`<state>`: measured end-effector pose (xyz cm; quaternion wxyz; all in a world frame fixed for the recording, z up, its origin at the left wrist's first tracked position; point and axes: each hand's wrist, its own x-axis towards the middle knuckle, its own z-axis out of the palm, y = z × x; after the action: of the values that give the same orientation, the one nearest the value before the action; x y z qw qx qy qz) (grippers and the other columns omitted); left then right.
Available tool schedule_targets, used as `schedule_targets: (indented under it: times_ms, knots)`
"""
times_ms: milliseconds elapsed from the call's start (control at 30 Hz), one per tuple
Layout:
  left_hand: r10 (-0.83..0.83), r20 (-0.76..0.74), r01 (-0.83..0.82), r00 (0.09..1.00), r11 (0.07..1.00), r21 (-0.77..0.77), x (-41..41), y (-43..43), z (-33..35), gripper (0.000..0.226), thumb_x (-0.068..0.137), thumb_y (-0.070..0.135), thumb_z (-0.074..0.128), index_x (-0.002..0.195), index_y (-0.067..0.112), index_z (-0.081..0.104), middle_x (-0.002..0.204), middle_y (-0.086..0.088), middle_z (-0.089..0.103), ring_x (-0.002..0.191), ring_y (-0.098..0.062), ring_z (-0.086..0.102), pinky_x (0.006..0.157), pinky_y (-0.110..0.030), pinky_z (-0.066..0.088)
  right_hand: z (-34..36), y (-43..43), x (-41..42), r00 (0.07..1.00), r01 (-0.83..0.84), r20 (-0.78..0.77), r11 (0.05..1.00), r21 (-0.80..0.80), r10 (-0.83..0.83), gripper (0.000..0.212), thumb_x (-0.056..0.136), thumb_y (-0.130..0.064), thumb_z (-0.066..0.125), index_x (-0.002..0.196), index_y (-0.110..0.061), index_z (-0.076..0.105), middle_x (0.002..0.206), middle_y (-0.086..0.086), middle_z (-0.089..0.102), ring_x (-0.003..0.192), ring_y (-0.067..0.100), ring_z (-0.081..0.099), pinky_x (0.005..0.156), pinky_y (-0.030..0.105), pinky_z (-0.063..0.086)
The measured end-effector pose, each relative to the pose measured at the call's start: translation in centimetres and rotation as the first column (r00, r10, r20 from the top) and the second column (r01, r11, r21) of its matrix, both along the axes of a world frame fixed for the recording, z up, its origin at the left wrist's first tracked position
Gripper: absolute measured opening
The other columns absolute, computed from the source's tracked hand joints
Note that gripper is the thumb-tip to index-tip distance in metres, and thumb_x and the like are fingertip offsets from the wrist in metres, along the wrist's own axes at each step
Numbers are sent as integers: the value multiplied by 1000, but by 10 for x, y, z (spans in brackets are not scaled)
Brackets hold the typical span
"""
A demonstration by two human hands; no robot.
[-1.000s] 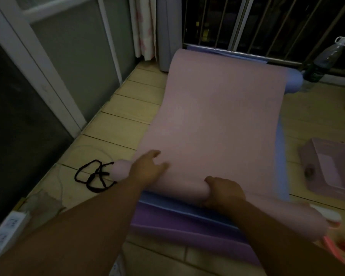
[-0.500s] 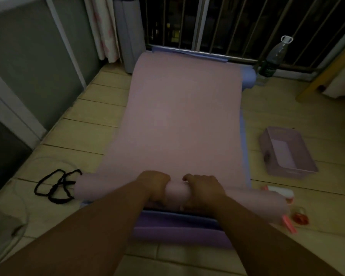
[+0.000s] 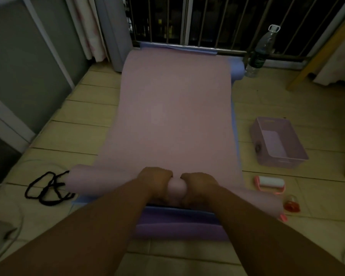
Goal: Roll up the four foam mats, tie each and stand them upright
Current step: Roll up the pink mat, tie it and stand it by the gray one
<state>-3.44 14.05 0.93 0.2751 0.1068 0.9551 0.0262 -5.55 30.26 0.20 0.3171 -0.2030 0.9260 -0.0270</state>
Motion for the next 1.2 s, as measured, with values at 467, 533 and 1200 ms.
schedule_targets:
  times_ms: [467,533,1200]
  knots:
    - [27,-8,-26,1000,995,92,1,-20,-1,75,64,57,78,129,33,47,120,3,59,103,-22,57,87,-36,44,13,-13,2,980,-96,-163,991,96,111,64,75,-54,72,125,-26,45,121,5,60,107,27,59,90,39,44]
    - [-37,-107,40,994,999,19,3,-22,-3,80,58,64,77,126,34,45,116,4,59,102,-22,58,88,-38,43,15,-16,-2,993,-57,-101,996,71,64,63,74,-55,72,124,-27,47,119,2,62,106,25,60,88,36,47]
    - [-118,-124,112,985,992,-57,2,-33,-2,89,59,61,79,133,35,38,122,1,57,104,-24,57,87,-37,41,10,-9,-5,996,-70,-55,997,34,72,69,70,-54,74,128,-30,46,119,2,62,105,25,61,86,35,48]
